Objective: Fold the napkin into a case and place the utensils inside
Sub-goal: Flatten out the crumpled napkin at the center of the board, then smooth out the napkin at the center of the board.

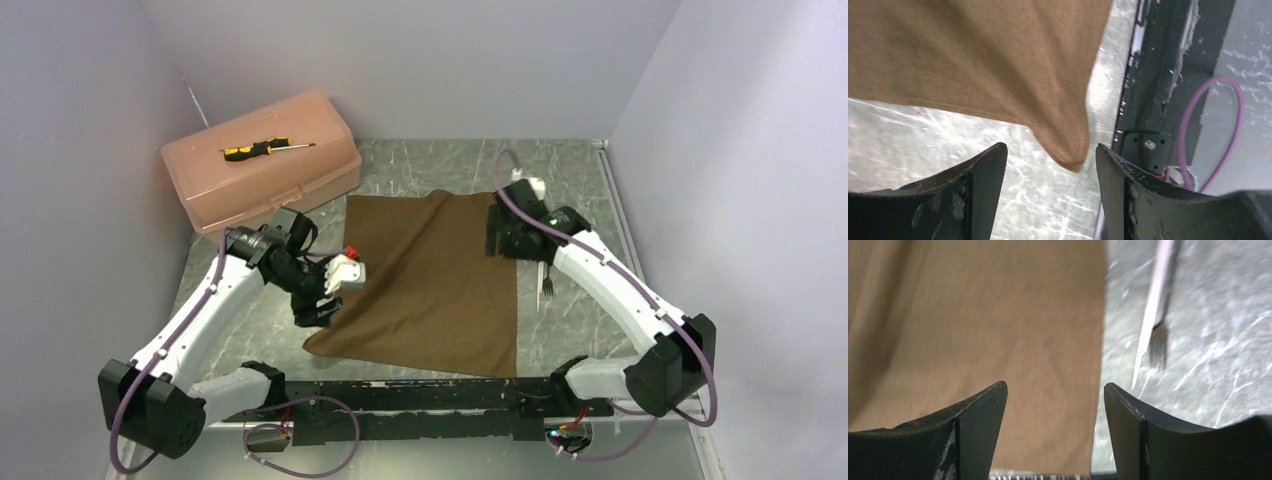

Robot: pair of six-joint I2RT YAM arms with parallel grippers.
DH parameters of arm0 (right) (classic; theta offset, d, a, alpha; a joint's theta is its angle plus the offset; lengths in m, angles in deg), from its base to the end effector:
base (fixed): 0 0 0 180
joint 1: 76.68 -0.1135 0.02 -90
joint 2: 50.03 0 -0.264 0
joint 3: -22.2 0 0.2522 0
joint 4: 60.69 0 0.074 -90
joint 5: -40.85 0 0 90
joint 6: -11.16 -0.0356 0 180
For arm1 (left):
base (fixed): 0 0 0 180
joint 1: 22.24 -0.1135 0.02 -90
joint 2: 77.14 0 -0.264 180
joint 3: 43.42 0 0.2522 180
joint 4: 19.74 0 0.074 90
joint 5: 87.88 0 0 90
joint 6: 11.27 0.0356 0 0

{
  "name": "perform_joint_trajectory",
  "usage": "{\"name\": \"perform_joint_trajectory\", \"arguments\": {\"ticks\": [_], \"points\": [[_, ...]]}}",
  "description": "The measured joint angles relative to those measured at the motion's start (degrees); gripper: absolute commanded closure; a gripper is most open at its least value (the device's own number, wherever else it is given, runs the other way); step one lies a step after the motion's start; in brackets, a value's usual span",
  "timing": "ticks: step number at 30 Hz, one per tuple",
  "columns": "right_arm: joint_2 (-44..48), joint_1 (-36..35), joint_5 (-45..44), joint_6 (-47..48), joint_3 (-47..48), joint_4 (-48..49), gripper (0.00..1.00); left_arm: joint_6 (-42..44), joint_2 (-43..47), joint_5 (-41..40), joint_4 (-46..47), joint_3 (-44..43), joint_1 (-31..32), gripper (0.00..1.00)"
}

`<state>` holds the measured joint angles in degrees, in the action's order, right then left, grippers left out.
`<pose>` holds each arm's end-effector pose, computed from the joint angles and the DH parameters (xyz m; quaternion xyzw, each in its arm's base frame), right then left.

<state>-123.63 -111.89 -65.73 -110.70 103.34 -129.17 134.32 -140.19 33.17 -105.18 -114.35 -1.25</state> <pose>0.2085 0.1347 0.3053 0.0082 0.9585 0.0208 0.2840 0.1546 -0.0790 0.2814 0.6163 0.7338 -0.2230 0.1788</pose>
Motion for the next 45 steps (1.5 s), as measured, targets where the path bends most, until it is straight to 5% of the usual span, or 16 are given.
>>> {"name": "perform_joint_trajectory", "arguments": {"ticks": [4,8,16,24,35,45], "points": [[-3.3,10.7,-3.1,0.2,-1.0,8.8,0.42,-1.9,-5.4,-0.5,4.1,-5.0,0.0,0.4],[-15.1,13.9,-4.6,0.9,1.4,17.1,0.5,-4.6,-14.7,-4.5,13.0,-9.4,-0.2,0.41],[-38.5,18.6,-5.1,3.9,13.7,24.7,0.51,-7.3,-34.1,-12.9,30.7,-12.8,-2.8,0.45],[-40.6,21.8,-2.3,5.1,15.7,26.2,0.33,-7.3,-44.2,-17.6,42.4,-13.0,-4.8,0.47],[-40.9,23.3,2.5,5.5,15.8,28.4,0.34,-1.8,-45.7,-24.7,56.7,-11.3,-6.3,0.49],[-40.9,25.6,6.2,4.4,15.3,30.1,0.38,1.0,-43.0,-28.8,58.9,-7.0,-10.4,0.45]]}}
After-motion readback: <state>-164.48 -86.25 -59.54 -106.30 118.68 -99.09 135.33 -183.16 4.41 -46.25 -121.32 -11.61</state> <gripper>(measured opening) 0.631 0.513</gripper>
